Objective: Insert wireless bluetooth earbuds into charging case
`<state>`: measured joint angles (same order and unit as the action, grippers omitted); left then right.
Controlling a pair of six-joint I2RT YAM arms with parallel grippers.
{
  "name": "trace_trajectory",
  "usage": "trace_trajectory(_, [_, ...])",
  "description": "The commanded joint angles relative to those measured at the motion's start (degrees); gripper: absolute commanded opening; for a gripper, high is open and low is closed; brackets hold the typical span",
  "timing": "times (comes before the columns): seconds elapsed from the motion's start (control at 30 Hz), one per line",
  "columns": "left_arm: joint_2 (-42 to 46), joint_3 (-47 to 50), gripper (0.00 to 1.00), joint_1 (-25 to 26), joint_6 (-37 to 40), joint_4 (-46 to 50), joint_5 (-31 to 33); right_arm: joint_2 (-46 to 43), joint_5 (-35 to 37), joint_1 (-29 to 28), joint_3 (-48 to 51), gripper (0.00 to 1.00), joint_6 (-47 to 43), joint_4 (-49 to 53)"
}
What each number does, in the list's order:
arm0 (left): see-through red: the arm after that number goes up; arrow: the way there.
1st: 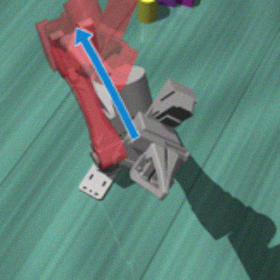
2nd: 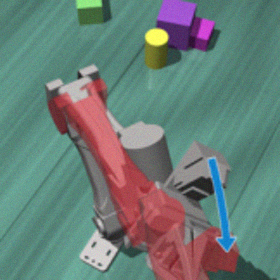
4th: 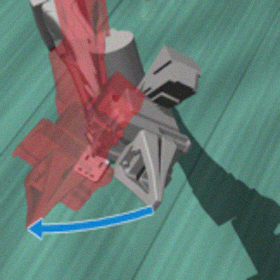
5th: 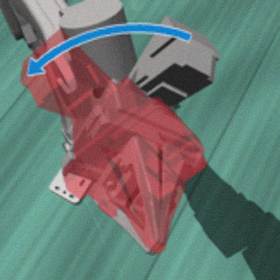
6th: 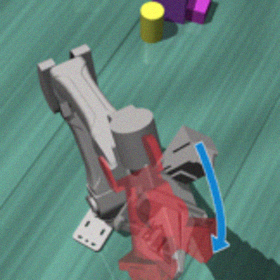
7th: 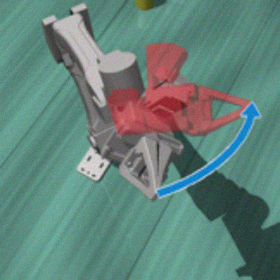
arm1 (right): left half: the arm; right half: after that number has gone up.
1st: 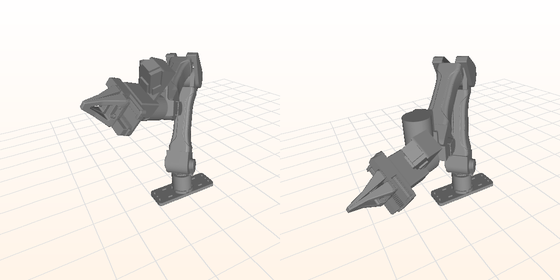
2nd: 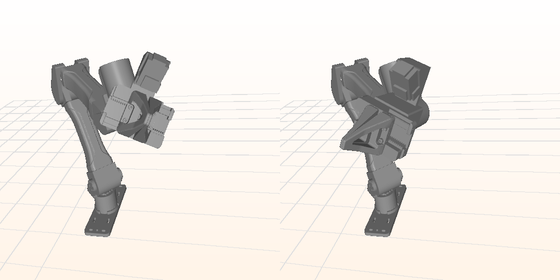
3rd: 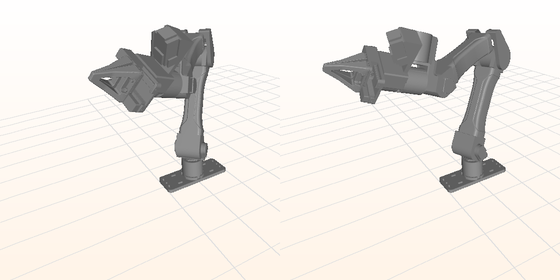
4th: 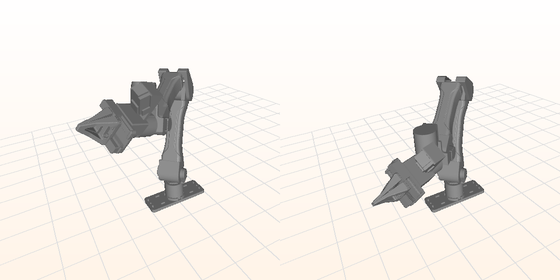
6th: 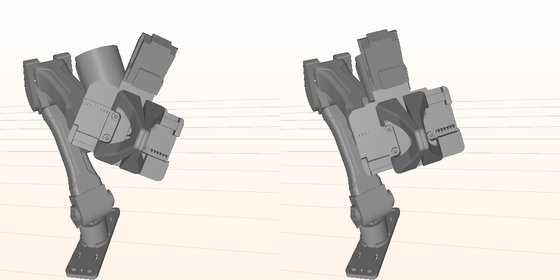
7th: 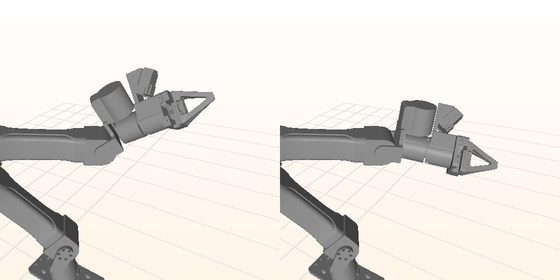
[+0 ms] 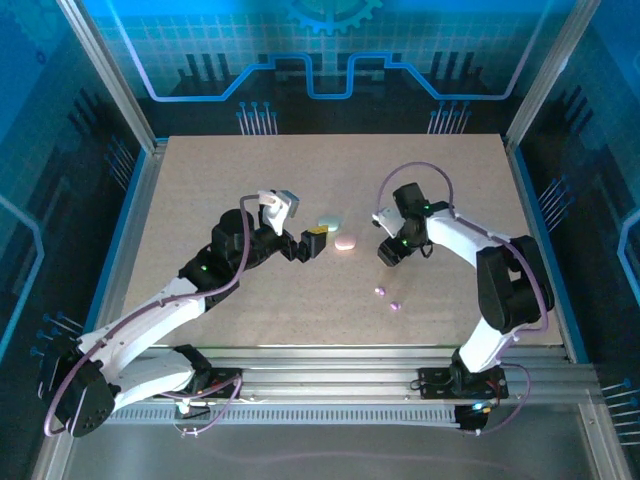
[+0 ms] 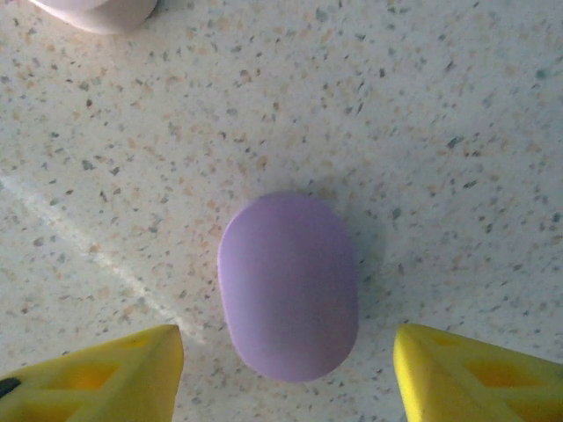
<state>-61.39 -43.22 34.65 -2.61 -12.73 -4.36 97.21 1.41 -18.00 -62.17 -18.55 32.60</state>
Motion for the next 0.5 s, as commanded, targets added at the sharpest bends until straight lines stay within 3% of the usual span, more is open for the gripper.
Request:
trace_trajectory(0.0, [1.48,0.91,0.99,-0.46,1.47,-1.96,-0.87,2.02,0.38,-0.54,-0.12,0.66,-3.03,-1.35])
trace_trajectory(0.27, [1.63,1.03,0.99,-0.43,1.47,-1.69,-1.28,6.44,-1.02,-1.42,-1.73,0.56,-4.14,0.82])
trace_trajectory(0.47, [1.73,1.09,0.96,-0.4,0.33,-0.76,-0.4,2.46,-1.61,-2.29,-0.62,0.3,-3.84,-0.77])
